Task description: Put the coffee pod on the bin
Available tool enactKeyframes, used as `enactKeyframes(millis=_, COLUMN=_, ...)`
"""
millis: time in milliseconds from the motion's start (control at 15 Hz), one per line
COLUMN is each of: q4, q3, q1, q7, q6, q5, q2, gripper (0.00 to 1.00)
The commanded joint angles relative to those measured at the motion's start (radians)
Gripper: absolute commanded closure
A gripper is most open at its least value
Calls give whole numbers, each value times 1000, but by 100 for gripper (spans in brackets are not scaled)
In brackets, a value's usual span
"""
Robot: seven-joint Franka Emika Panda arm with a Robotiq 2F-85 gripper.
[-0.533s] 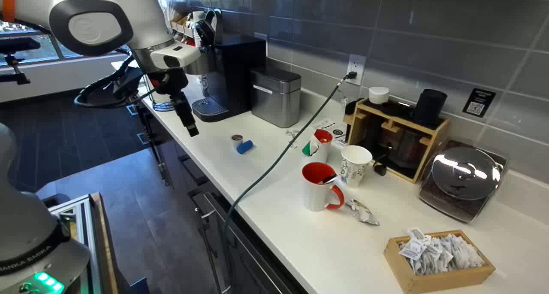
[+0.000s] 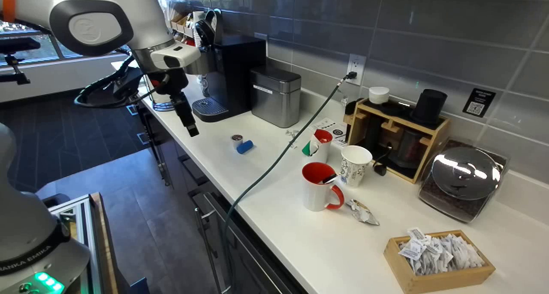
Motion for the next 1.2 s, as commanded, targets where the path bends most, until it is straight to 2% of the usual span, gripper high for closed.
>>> enactKeyframes(millis=0, q4=-2, q3=-2, q1=14, q7=-8, q6=12, q5=6, q2=1, gripper=0)
enactKeyframes(millis=67, q4=-30, q3=7, q1=57, q7=-4, q6=76, q5=52, q2=1, gripper=0)
enactKeyframes(millis=133, q4=-46, q3=35, q1=68, q7=8, q6=118, q5=48, q2=6, gripper=0)
enactKeyframes(millis=333, q4=-103, q3=107, q1=147, q7=54, q6=337, q5=102, q2=48, gripper=0)
enactKeyframes(millis=400, q4=-60, q3=139, q1=163, q7=67, q6=395, q5=101, q2=118, gripper=0)
enactKeyframes(millis=600, q4=-77, q3=210, q1=198, q7=81, q6=528, q5=74, q2=205, gripper=0)
enactKeyframes(millis=800, q4=-55, q3=245, q1=189, q7=73, q6=598, q5=42, q2=306, gripper=0)
enactKeyframes(millis=933, q4=-25, q3=274, q1=130, q7=98, q6=568, q5=-30, q2=371, gripper=0)
enactKeyframes(millis=1067, q4=-5, q3=243, q1=129, q7=77, q6=600, q5=-42, q2=440, gripper=0)
enactKeyframes(millis=1133, q4=11, q3=209, q1=150, q7=41, q6=628, q5=-10, q2=479, gripper=0)
